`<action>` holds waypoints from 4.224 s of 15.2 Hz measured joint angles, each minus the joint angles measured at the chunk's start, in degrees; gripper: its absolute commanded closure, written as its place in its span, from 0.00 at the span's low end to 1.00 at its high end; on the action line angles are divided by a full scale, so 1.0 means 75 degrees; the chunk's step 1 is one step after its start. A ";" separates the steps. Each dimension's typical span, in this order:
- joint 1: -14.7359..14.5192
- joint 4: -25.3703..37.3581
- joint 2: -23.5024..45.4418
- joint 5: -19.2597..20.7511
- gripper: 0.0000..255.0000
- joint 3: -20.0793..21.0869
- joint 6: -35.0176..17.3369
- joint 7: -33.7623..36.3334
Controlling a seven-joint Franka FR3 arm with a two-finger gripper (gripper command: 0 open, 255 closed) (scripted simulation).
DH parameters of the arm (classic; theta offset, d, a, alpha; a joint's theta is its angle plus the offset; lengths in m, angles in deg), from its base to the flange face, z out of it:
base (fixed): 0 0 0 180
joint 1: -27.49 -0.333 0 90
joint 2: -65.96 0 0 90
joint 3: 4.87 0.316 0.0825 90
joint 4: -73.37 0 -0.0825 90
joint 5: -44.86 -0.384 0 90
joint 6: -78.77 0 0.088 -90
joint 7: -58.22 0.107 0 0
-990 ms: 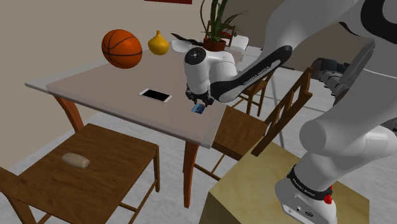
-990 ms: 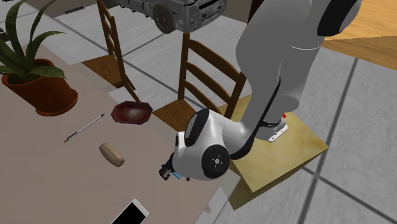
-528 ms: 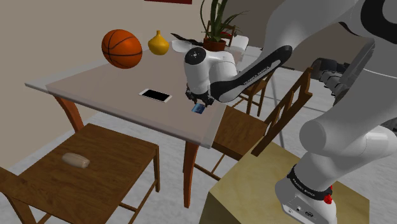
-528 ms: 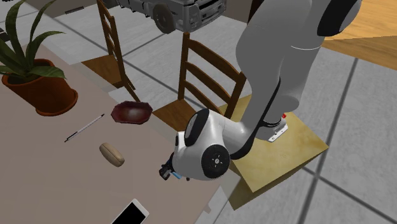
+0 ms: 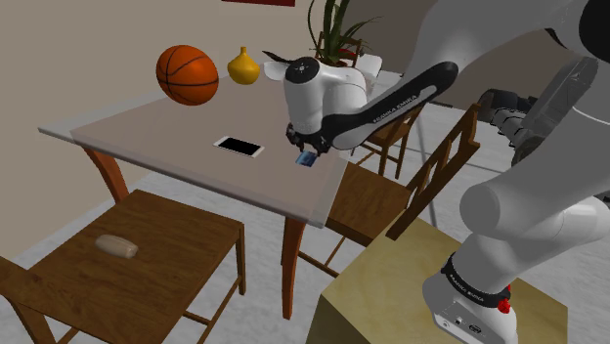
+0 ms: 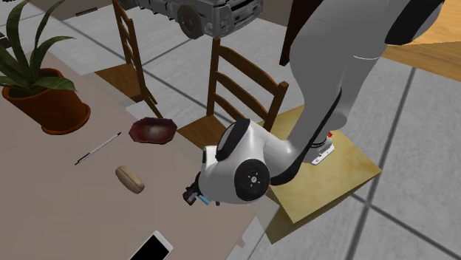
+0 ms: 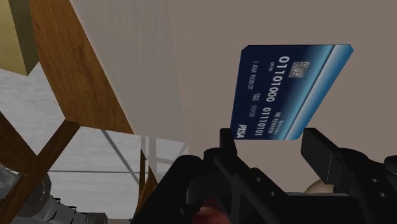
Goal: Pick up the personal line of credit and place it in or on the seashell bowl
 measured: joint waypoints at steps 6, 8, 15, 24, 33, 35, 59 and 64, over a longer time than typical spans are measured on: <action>-0.0124 0.0117 -0.0742 -0.1007 1.00 -0.0172 0.0105 -0.0896; -0.0188 0.0163 -0.0937 -0.1270 1.00 -0.0263 0.0162 -0.1149; -0.0435 0.0456 -0.1480 -0.2030 1.00 -0.0609 0.0524 -0.1958; 0.0095 0.0634 -0.1251 -0.1775 1.00 -0.1446 0.0000 -0.3028; 0.0922 0.1446 -0.0132 -0.0915 1.00 -0.2156 -0.0506 -0.3939; 0.1079 0.1837 0.0275 -0.0678 1.00 -0.2298 -0.0511 -0.4134; 0.1171 0.2559 0.2310 0.1353 1.00 -0.3216 -0.1353 -0.3551; 0.1139 0.2552 0.2366 0.1446 1.00 -0.3243 -0.1379 -0.3460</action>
